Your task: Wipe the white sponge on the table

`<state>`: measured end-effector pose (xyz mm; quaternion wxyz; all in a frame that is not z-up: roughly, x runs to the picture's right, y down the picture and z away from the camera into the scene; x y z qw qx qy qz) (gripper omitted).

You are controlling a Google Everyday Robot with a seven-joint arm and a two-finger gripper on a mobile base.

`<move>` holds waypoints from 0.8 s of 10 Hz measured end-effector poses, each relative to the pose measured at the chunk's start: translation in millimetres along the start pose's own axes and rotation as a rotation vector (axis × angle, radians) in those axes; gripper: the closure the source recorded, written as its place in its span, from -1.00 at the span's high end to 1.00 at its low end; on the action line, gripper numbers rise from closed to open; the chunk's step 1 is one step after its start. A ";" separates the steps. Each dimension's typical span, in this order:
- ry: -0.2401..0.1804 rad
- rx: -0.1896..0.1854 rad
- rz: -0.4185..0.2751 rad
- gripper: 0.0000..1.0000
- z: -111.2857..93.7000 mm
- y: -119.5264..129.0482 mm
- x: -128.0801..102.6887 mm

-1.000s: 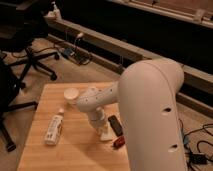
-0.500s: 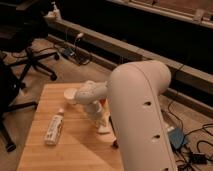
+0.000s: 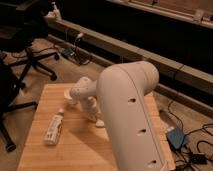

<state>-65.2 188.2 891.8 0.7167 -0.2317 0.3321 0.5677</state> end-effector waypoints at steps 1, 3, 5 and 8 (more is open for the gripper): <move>-0.006 -0.005 -0.032 -1.00 -0.6 16.2 -7.5; -0.028 -0.020 -0.093 -1.00 -7.6 45.4 -16.1; -0.055 -0.060 -0.174 -1.00 -23.0 90.3 -18.4; -0.064 -0.132 -0.270 -1.00 -36.8 141.2 -4.0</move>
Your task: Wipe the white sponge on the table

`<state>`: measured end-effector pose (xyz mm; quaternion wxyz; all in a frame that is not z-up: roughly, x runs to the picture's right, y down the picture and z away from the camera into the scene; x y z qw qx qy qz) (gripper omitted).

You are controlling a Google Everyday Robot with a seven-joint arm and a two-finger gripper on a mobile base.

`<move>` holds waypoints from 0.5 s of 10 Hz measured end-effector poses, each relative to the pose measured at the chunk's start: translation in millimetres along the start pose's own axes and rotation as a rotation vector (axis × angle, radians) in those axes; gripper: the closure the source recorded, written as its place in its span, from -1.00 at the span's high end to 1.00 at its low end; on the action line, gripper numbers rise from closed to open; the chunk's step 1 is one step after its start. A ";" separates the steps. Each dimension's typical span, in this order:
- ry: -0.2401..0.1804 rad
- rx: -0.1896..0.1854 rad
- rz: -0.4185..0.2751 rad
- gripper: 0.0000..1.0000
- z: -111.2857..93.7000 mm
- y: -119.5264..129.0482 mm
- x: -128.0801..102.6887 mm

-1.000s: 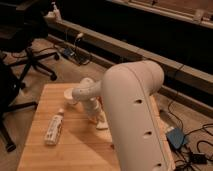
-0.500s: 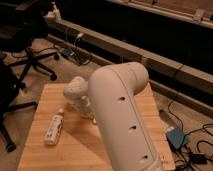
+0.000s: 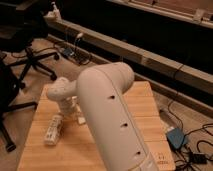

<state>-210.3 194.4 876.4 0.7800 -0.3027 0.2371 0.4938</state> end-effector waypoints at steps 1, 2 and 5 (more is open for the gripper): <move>0.003 -0.024 -0.019 -1.00 -0.3 12.4 3.8; 0.008 -0.047 -0.033 -1.00 -0.3 22.4 7.8; 0.043 -0.115 -0.111 -1.00 1.7 55.2 34.7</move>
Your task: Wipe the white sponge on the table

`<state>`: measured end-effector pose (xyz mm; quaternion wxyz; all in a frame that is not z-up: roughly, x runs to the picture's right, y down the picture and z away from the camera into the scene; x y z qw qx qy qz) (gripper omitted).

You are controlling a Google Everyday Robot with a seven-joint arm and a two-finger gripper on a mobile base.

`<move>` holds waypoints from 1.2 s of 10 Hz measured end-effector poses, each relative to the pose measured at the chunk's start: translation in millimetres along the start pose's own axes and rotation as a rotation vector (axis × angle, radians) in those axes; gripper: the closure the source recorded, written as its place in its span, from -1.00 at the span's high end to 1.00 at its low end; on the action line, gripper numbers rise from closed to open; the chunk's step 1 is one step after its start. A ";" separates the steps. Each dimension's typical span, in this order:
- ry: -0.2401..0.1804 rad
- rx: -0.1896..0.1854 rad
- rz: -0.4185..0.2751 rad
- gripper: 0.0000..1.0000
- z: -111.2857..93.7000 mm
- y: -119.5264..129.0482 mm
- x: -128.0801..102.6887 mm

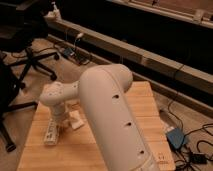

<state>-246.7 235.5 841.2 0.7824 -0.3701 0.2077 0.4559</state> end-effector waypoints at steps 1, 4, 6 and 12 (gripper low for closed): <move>0.014 -0.010 -0.024 -1.00 1.8 6.4 10.0; 0.065 -0.011 -0.049 -1.00 4.7 5.1 50.6; 0.103 0.011 0.000 -1.00 5.3 -16.4 79.8; 0.185 0.080 0.136 -1.00 16.3 -58.6 138.8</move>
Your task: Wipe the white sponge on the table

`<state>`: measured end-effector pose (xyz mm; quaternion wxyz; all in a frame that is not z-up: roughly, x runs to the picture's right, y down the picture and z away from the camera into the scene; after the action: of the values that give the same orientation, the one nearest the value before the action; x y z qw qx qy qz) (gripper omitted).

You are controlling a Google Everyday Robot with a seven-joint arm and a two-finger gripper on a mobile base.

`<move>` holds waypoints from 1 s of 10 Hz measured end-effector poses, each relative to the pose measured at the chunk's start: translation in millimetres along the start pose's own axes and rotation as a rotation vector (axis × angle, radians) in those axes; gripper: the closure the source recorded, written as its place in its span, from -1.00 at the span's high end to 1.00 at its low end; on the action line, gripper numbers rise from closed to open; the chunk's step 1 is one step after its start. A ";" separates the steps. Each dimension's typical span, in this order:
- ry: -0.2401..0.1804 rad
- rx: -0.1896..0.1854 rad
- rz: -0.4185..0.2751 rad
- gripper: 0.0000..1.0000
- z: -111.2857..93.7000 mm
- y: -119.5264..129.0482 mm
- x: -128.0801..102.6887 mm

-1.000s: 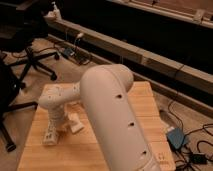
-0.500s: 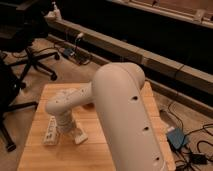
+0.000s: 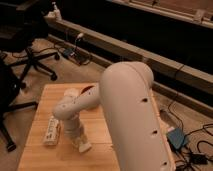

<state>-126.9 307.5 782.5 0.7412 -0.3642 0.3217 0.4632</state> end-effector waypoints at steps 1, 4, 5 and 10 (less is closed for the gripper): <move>0.007 0.025 0.034 -1.00 2.7 -16.6 4.9; 0.023 0.105 0.150 -1.00 6.9 -75.4 15.1; 0.023 0.124 0.183 -1.00 6.0 -92.4 16.1; -0.035 0.150 0.329 -1.00 -10.4 -157.9 -13.4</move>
<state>12.2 244.4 826.1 0.6860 -0.2423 0.3974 0.5593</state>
